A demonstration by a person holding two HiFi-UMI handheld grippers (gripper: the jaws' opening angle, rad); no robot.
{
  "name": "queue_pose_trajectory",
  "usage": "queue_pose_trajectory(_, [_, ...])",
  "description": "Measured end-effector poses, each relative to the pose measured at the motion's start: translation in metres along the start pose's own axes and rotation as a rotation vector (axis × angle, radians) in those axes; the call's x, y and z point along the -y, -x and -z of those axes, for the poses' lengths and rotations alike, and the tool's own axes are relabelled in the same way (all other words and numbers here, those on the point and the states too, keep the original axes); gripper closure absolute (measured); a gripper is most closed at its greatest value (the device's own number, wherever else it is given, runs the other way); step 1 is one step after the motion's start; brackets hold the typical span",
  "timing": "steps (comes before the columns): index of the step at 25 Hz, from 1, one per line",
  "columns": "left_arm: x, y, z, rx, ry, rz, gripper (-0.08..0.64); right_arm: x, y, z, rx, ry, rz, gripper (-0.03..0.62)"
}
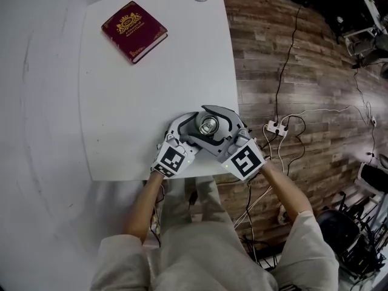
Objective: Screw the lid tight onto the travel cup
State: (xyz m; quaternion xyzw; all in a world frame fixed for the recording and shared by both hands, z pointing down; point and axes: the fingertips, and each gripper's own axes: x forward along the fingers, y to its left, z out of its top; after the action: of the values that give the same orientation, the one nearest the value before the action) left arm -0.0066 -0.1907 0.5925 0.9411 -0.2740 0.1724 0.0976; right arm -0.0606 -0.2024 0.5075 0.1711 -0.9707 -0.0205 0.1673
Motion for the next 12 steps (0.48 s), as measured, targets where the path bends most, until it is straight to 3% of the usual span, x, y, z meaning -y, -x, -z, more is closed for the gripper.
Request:
queue_pose_trajectory(6, [0.0006, -0.0002, -0.001, 0.0, -0.001, 0.0, 0.241, -0.0068, -0.0026, 0.0029, -0.028, 0.029, -0.127, 0.302])
queue_pose_trajectory(12, [-0.0006, 0.0001, -0.0008, -0.005, -0.004, 0.006, 0.241, -0.007, -0.0046, 0.0022, -0.036, 0.037, -0.188, 0.334])
